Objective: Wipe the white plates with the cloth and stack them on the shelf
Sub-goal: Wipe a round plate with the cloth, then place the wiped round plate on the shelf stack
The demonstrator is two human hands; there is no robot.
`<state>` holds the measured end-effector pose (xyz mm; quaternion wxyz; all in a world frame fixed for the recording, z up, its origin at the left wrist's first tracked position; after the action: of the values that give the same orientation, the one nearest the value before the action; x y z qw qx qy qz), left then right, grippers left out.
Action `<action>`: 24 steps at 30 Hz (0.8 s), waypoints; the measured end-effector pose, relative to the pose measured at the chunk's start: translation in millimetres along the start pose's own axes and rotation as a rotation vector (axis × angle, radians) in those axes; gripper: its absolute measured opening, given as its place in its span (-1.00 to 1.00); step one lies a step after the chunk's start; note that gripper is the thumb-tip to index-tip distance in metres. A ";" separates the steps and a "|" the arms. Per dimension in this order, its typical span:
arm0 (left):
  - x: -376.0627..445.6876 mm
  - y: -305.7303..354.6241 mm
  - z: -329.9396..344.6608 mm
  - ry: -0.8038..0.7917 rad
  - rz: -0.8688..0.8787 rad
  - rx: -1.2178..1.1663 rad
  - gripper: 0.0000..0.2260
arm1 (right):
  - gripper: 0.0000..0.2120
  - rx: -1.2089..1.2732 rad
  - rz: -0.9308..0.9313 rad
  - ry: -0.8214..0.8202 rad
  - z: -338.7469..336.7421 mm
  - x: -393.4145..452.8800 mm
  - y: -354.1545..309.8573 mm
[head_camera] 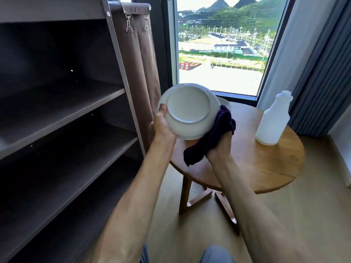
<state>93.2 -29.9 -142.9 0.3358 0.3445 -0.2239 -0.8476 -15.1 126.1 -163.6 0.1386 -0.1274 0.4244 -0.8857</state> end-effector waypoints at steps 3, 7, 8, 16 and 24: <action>5.8 -1.6 -8.4 0.065 0.029 -0.018 -0.71 | -0.73 -0.080 -0.132 0.102 -21.4 9.9 -1.1; -4.8 19.3 -13.1 0.142 0.145 0.000 -0.84 | -0.30 -0.161 0.043 0.319 -78.5 27.5 23.0; -10.4 26.4 -10.6 0.131 0.214 0.031 -0.86 | -0.34 -0.262 0.095 0.359 -89.4 28.6 18.5; -61.9 31.2 34.8 0.048 0.988 0.962 -0.70 | -0.36 -1.346 0.082 0.013 -78.4 59.9 -57.6; -94.6 5.7 46.3 -0.162 1.518 1.402 -0.74 | -0.50 -0.517 0.125 -0.195 29.3 38.4 -45.5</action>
<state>112.5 41.5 -67.7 0.4896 0.1728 -0.8471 -0.1132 -47.0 118.9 -105.9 0.1961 -0.2165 0.6279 -0.7214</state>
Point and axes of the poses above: each hand's wrist, its own x-axis towards the middle knuckle, its own z-axis out of the palm, y = z × x, the point moved 8 cm from there along x, towards the middle knuckle, and after that the axes turned 15 degrees about -z, right-handed, at the moved point
